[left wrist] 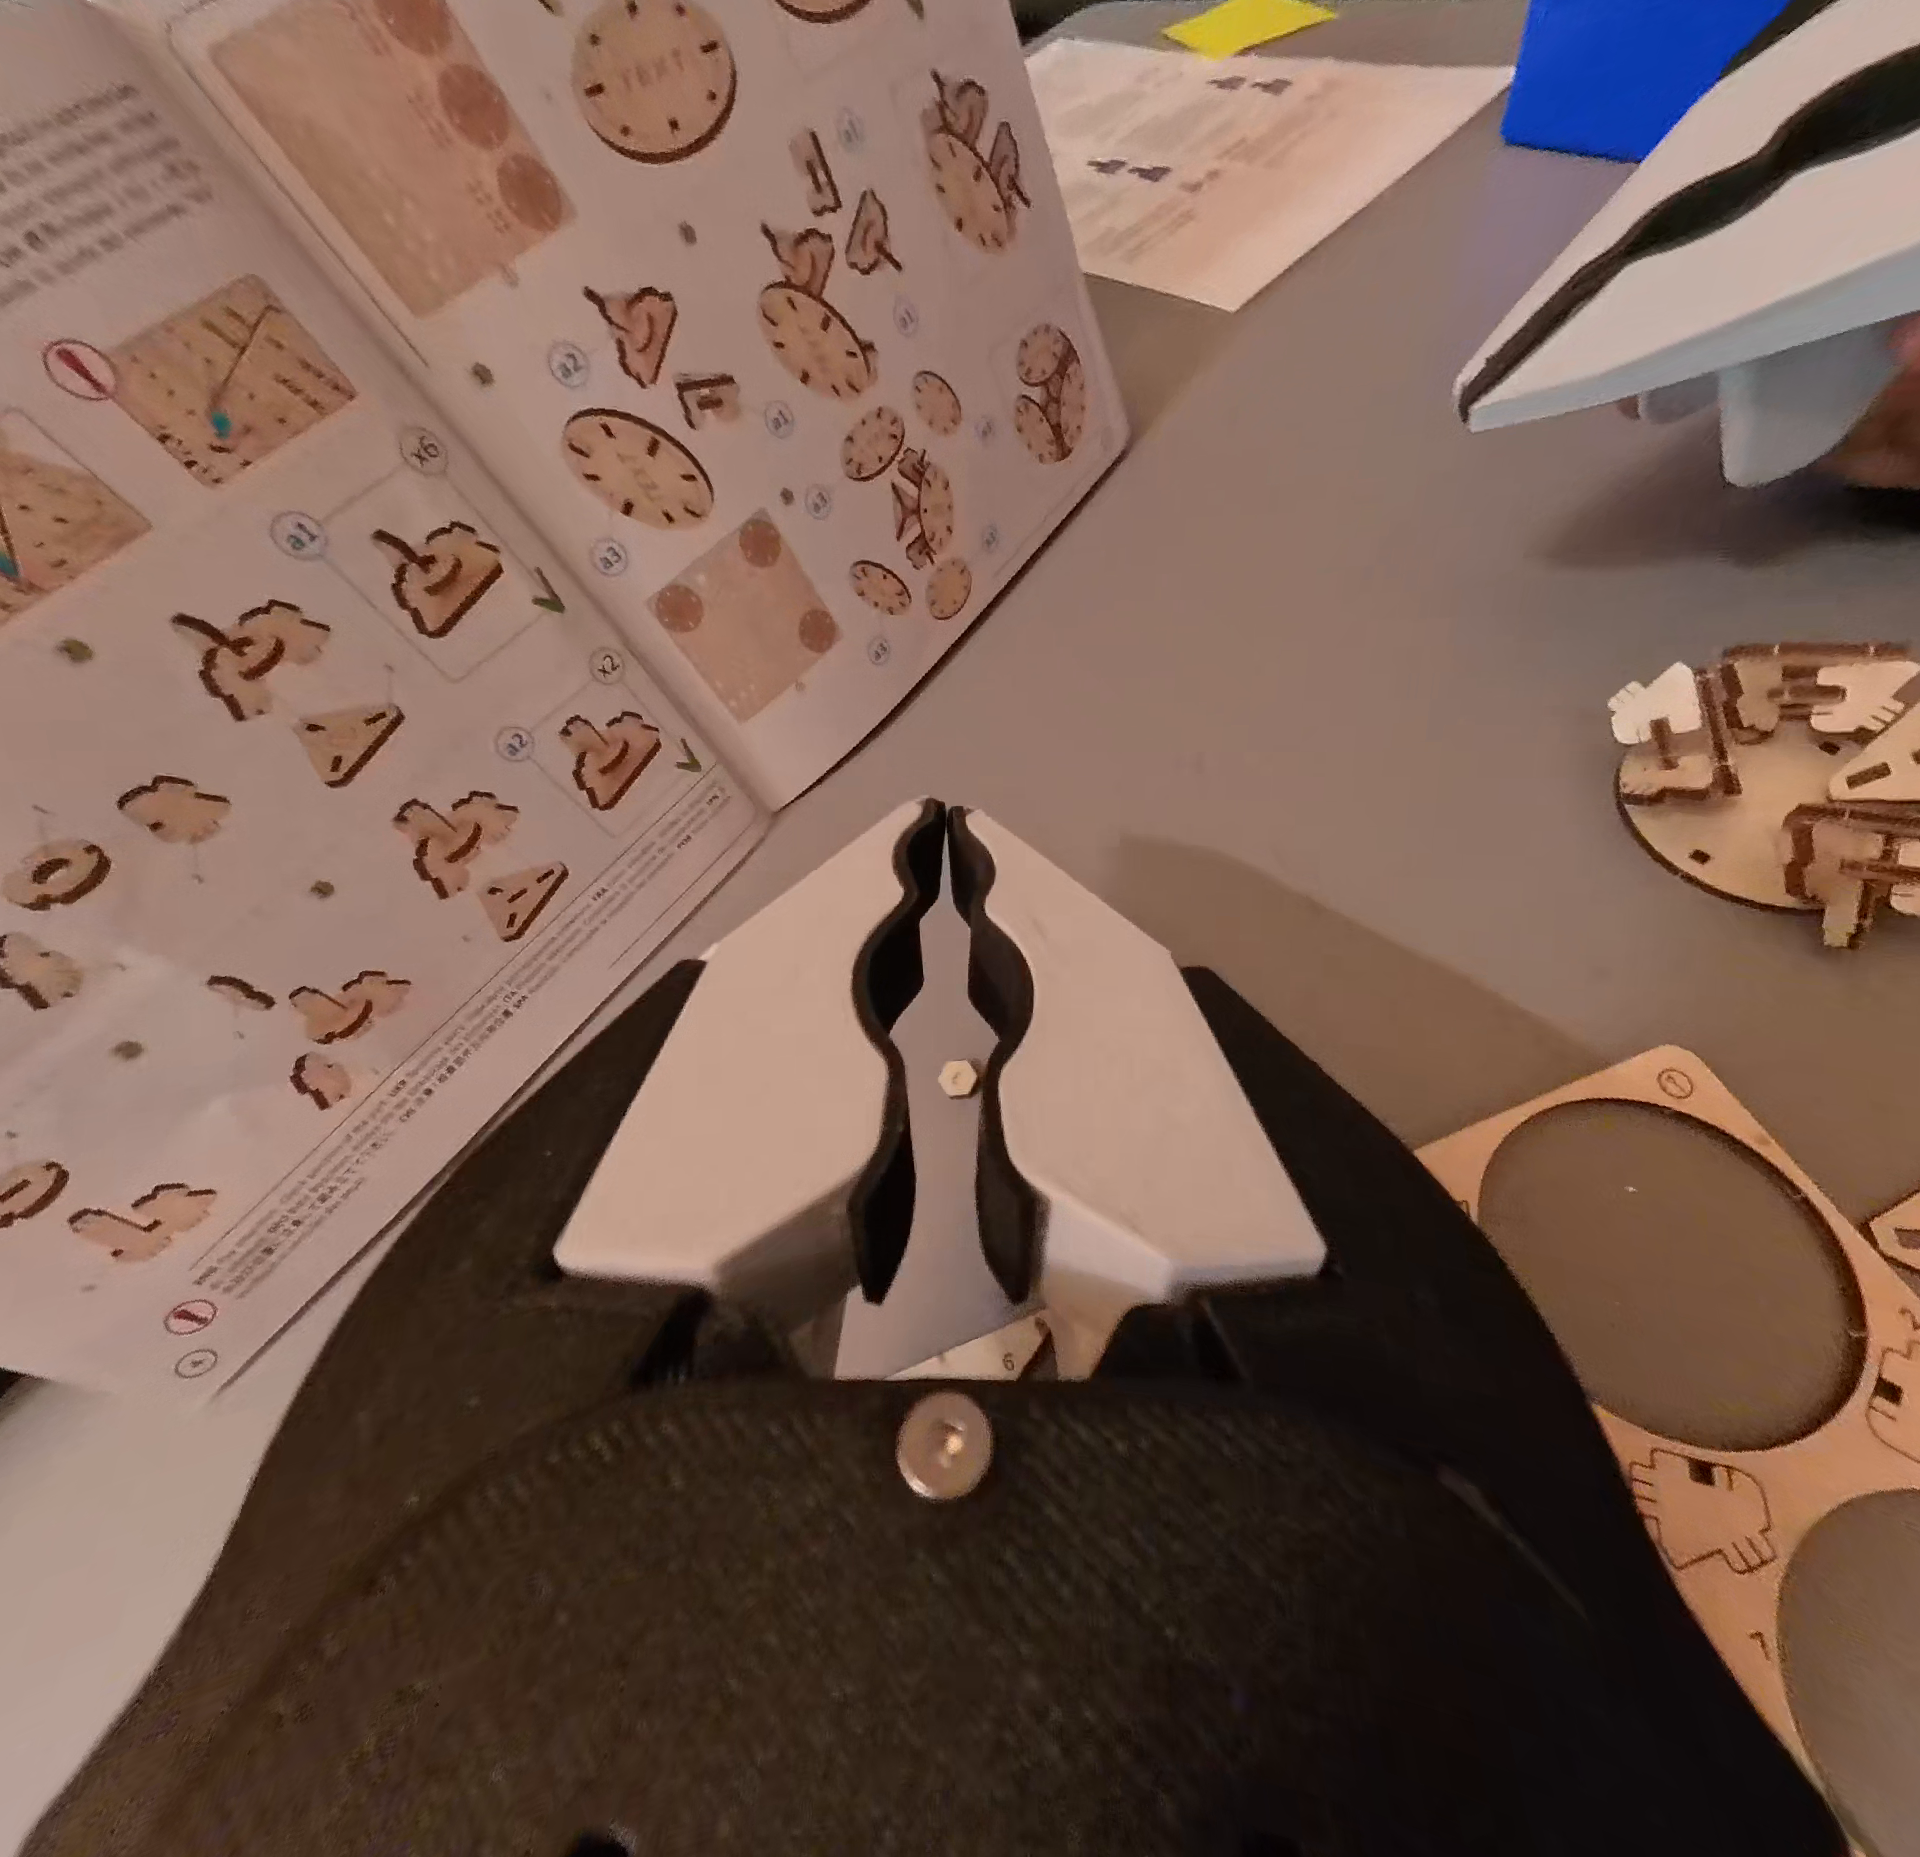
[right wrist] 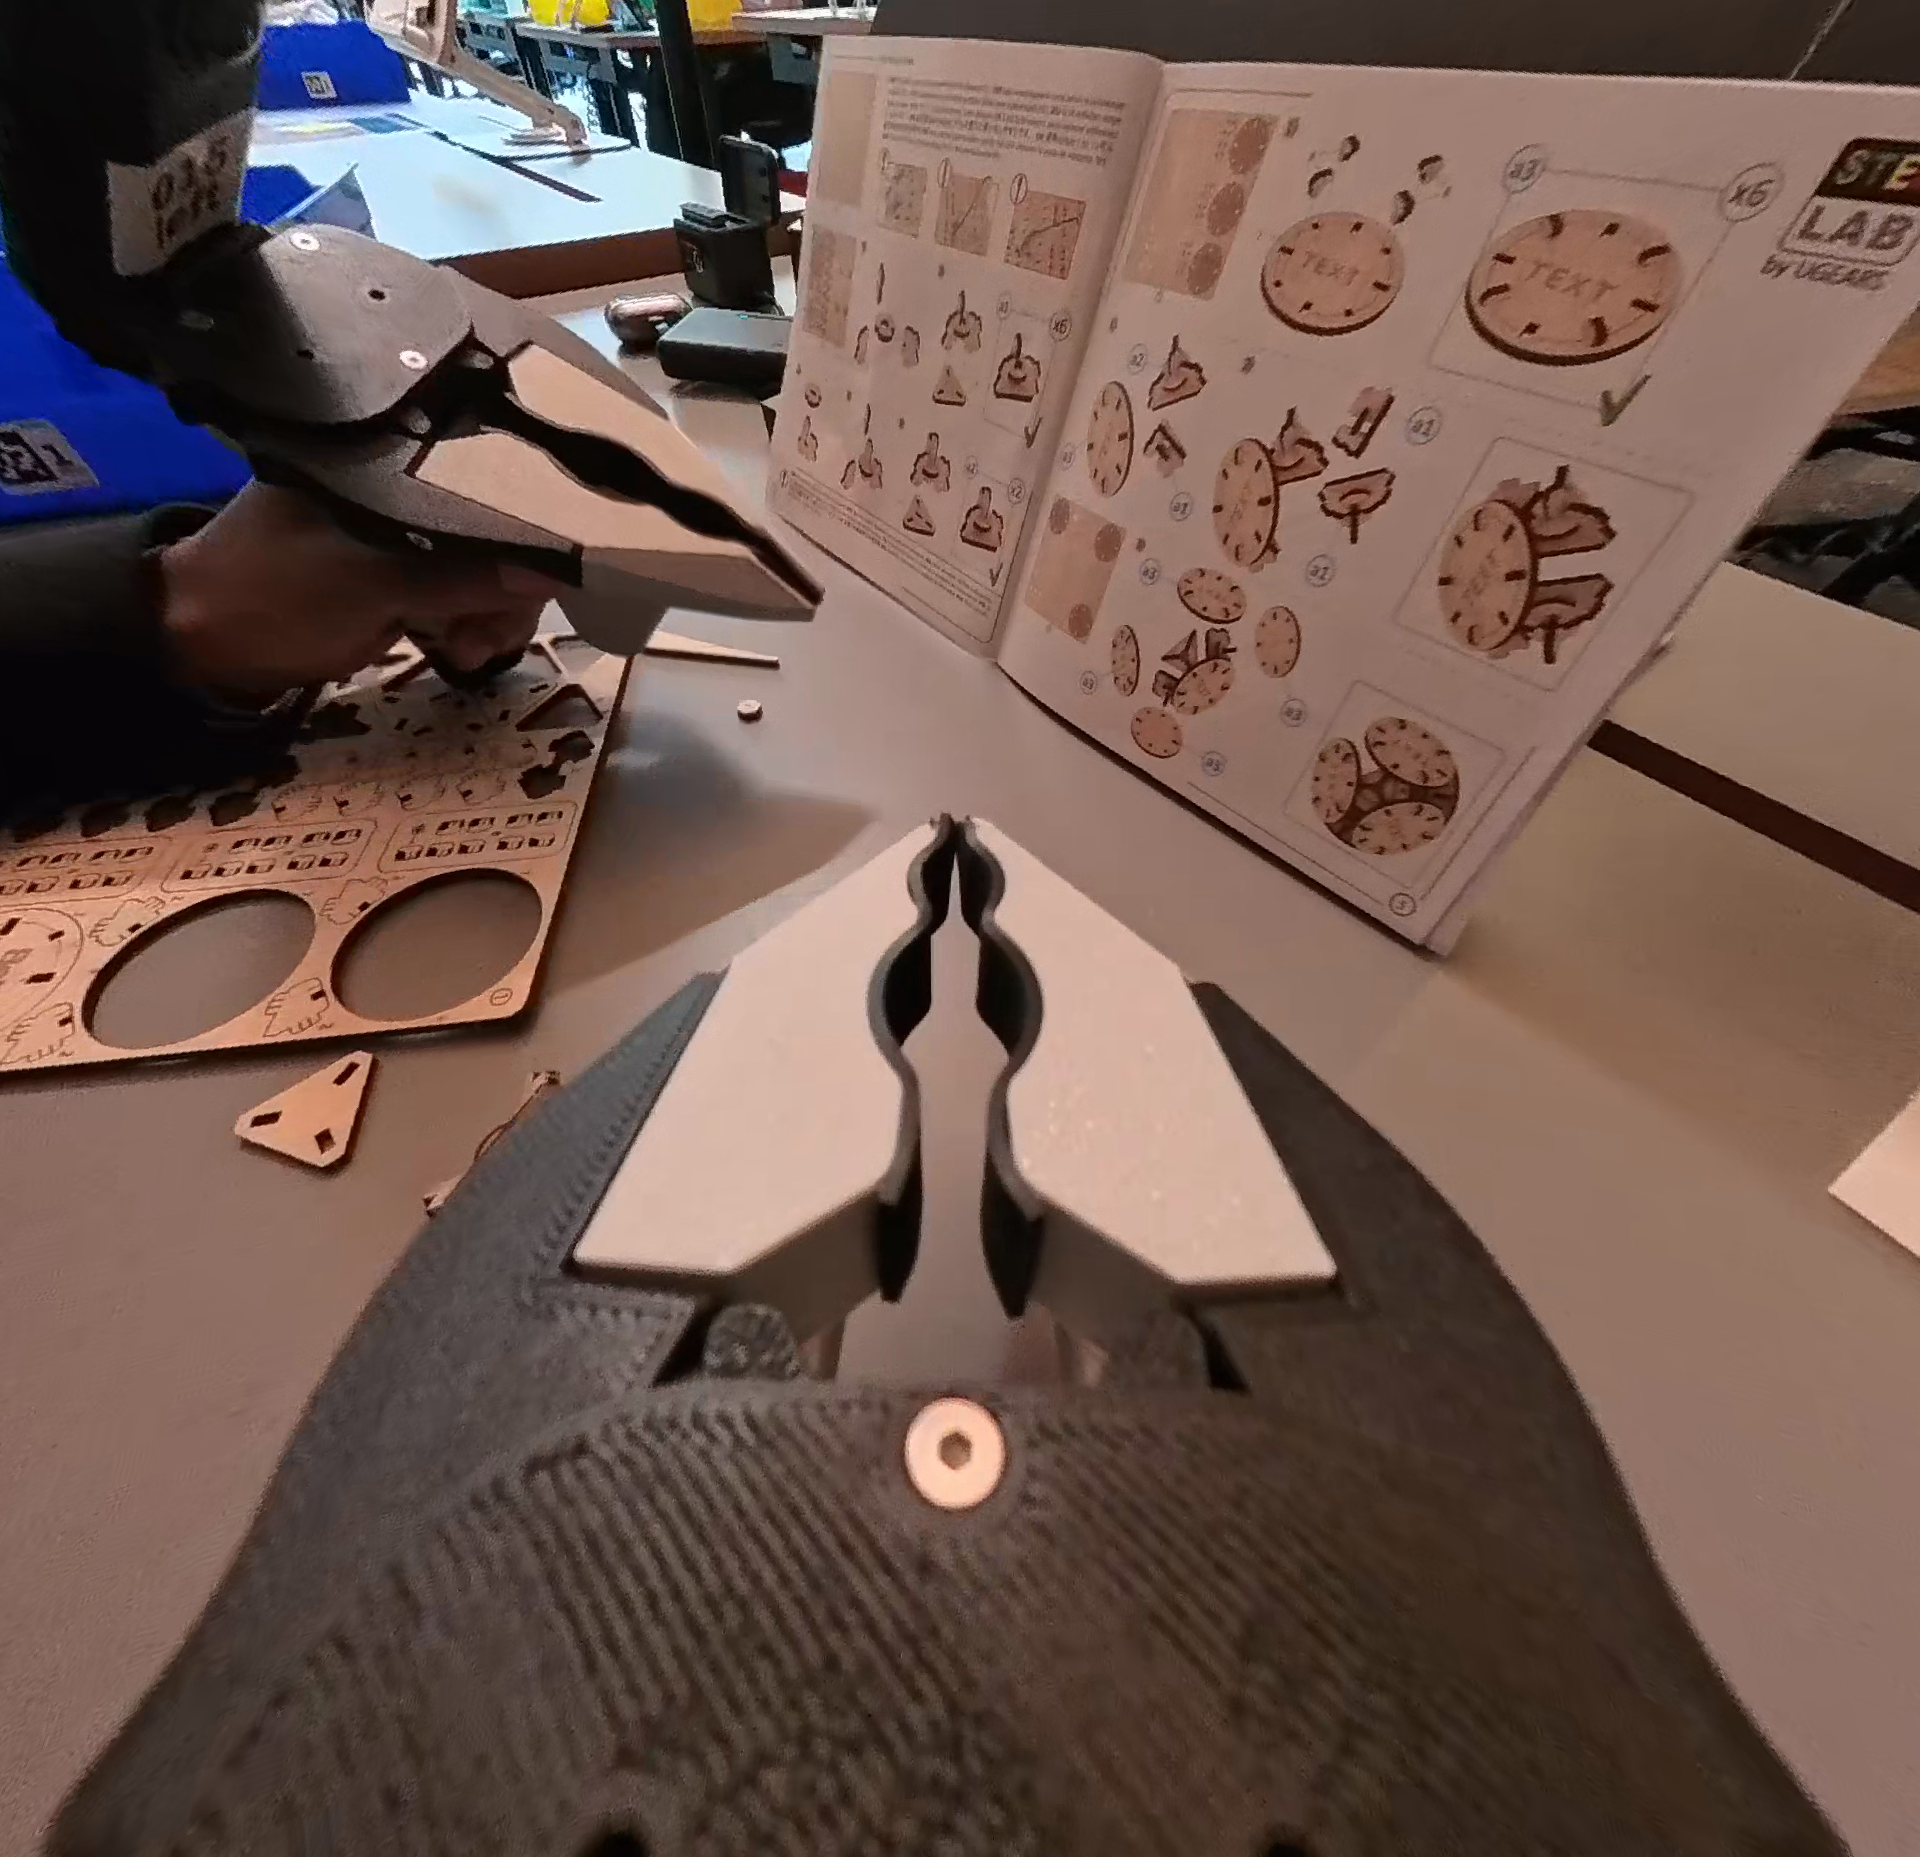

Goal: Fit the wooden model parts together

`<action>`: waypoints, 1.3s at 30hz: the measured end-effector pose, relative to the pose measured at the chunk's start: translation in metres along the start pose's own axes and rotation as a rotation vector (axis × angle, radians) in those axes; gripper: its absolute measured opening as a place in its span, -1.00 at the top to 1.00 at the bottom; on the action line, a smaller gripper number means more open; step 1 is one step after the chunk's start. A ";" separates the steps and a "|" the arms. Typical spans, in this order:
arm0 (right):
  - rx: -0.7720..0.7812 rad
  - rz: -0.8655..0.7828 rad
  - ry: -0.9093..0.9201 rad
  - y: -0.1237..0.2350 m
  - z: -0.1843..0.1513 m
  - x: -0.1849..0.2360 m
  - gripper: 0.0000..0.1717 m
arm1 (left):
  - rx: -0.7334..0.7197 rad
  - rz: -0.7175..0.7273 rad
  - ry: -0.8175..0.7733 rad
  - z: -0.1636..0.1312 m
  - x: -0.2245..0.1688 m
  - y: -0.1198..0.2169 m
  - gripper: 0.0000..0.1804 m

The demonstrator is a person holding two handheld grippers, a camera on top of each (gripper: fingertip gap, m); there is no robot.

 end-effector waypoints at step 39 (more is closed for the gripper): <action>0.090 -0.091 -0.154 -0.022 -0.010 -0.056 0.92 | 0.093 0.012 -0.111 -0.016 -0.009 -0.006 1.00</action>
Point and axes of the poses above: each gripper's, where its closed fingertips meet, y back along the fingers, z out of its top, x = y × z across the jaws, the point moved 1 cm from there along y, back along the fingers, and after that the axes turned 13 degrees about z, right-handed, at the moved point
